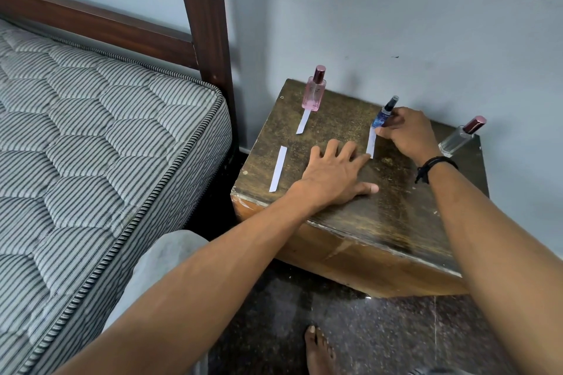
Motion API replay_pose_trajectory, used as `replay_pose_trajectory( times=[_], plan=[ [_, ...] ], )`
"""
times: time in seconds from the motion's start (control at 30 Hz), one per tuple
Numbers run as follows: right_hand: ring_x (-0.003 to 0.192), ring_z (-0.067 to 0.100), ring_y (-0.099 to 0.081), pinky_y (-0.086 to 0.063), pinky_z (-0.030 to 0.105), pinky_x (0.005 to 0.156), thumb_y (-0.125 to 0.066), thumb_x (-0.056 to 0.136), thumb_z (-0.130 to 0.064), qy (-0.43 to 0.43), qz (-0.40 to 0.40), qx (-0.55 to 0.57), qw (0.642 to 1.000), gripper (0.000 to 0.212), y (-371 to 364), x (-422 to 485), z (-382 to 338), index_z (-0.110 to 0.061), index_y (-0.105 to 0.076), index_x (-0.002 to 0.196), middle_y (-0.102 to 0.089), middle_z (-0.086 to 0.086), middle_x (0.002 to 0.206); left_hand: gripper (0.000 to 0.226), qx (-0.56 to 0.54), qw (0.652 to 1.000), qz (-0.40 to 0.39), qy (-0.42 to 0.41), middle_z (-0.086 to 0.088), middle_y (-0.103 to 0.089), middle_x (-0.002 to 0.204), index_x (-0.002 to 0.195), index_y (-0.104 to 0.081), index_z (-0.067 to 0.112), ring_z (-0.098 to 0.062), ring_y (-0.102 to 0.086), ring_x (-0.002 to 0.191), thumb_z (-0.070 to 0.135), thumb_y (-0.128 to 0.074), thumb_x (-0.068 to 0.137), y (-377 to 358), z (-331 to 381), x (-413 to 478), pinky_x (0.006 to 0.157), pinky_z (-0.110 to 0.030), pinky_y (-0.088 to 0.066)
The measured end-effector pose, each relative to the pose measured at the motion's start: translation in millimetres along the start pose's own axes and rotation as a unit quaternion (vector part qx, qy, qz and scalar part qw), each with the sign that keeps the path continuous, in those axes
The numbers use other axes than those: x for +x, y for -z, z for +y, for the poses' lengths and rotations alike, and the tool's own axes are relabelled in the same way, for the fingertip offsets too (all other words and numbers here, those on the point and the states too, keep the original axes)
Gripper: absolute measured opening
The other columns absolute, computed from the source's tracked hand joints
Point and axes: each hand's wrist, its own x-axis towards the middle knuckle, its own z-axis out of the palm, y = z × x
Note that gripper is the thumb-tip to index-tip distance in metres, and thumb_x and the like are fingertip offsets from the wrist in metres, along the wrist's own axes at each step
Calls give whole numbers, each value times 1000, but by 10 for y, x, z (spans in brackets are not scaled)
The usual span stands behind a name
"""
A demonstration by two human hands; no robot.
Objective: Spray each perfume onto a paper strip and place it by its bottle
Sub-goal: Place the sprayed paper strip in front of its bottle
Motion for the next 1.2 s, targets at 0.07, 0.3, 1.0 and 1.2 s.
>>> replay_pose_trajectory(
  times=[0.07, 0.3, 1.0, 1.2],
  plan=[
    [89, 17, -69, -49, 26, 86, -79, 84, -4, -25, 9, 29, 999, 44, -26, -81, -6, -13, -70, 126, -72, 4, 94, 72, -8, 1000, -6, -2, -3, -32, 148, 153, -29, 30, -32, -28, 133, 71, -35, 94, 11, -22, 15, 103, -53, -29],
    [107, 19, -69, -51, 36, 106, -63, 93, 0, -103, 108, 93, 984, 41, -89, -612, 10, -13, -66, 132, -74, 0, 106, 55, -61, 998, -10, -15, -1, -33, 155, 150, -36, 27, -32, -29, 138, 49, -43, 101, 75, -117, 24, 111, -54, -29],
    [93, 10, -66, -54, 28, 88, -50, 94, 5, 18, -16, -17, 1000, 39, -359, -1466, -469, -24, -73, 106, -70, -10, 96, 42, -249, 942, 79, 210, -1, -69, 125, 122, -70, 19, -20, -64, 114, -3, -62, 87, 457, -1067, -412, 104, -36, -50],
    [78, -9, -53, -41, 13, 68, -69, 98, -30, 103, -67, -60, 991, 11, -638, -1487, -662, -27, -74, 107, -63, -16, 93, 53, -253, 948, 30, 188, -1, -68, 127, 129, -66, 21, -18, -63, 117, -9, -60, 86, 415, -1158, -464, 105, -35, -49]
  ],
)
